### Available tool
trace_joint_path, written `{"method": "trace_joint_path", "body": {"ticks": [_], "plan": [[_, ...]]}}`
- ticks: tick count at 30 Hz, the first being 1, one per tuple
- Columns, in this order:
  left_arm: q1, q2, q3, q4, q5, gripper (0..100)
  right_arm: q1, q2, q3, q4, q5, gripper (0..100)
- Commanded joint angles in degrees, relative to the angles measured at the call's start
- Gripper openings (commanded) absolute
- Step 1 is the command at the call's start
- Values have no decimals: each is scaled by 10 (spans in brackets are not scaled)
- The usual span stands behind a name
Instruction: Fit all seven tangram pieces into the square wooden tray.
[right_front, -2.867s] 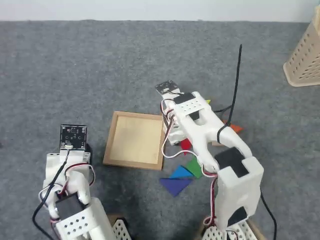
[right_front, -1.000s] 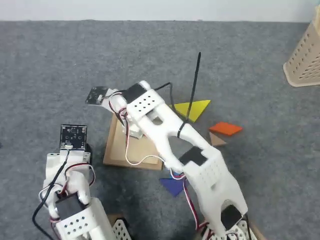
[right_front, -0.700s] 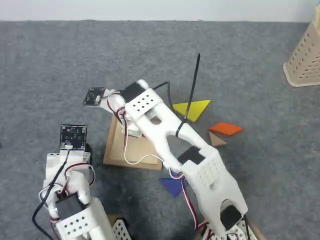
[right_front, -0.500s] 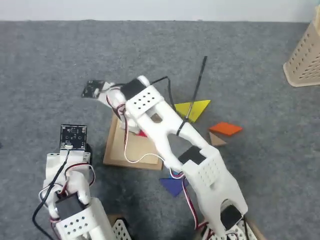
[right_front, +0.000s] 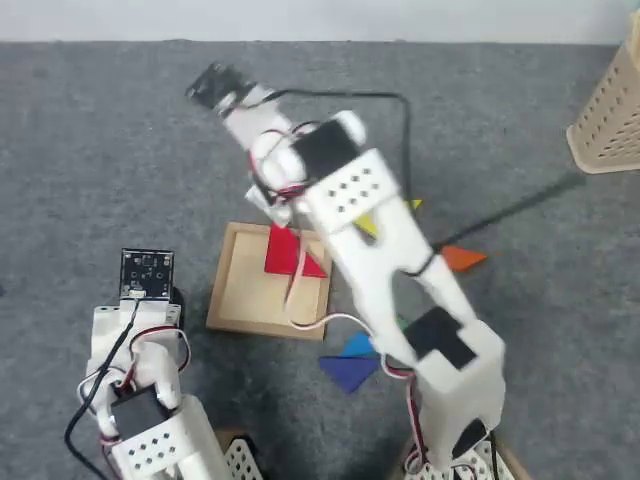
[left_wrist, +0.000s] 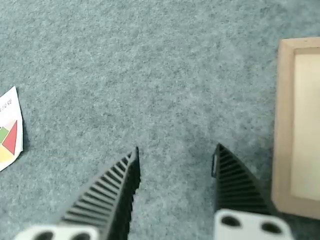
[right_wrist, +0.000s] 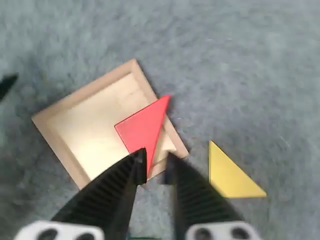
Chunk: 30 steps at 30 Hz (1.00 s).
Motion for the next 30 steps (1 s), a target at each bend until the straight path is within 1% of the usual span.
{"method": "trace_joint_path", "body": {"ticks": [1, 4, 7, 11, 14, 17, 19, 22, 27, 30], "plan": [[3, -5, -3, 4, -4, 218, 13, -79, -12, 15, -41, 5], [3, -5, -3, 4, -4, 218, 14, -112, 32, 3, -47, 7], [3, -5, -3, 4, -4, 218, 22, -162, 126, -46, -68, 6], [3, -5, -3, 4, -4, 218, 41, -229, 353, -178, -89, 6], [3, -5, -3, 4, -4, 218, 47, -240, 537, -314, -115, 9], [3, -5, -3, 4, -4, 218, 45, -218, 634, -401, -158, 64], [3, -5, -3, 4, -4, 218, 43, -192, 648, -416, -185, 122], [3, -5, -3, 4, -4, 218, 43, -143, 642, -421, -201, 182], [3, -5, -3, 4, -4, 218, 38, -70, 609, -418, -236, 193], [3, -5, -3, 4, -4, 218, 34, -31, 593, -415, -243, 193]]}}
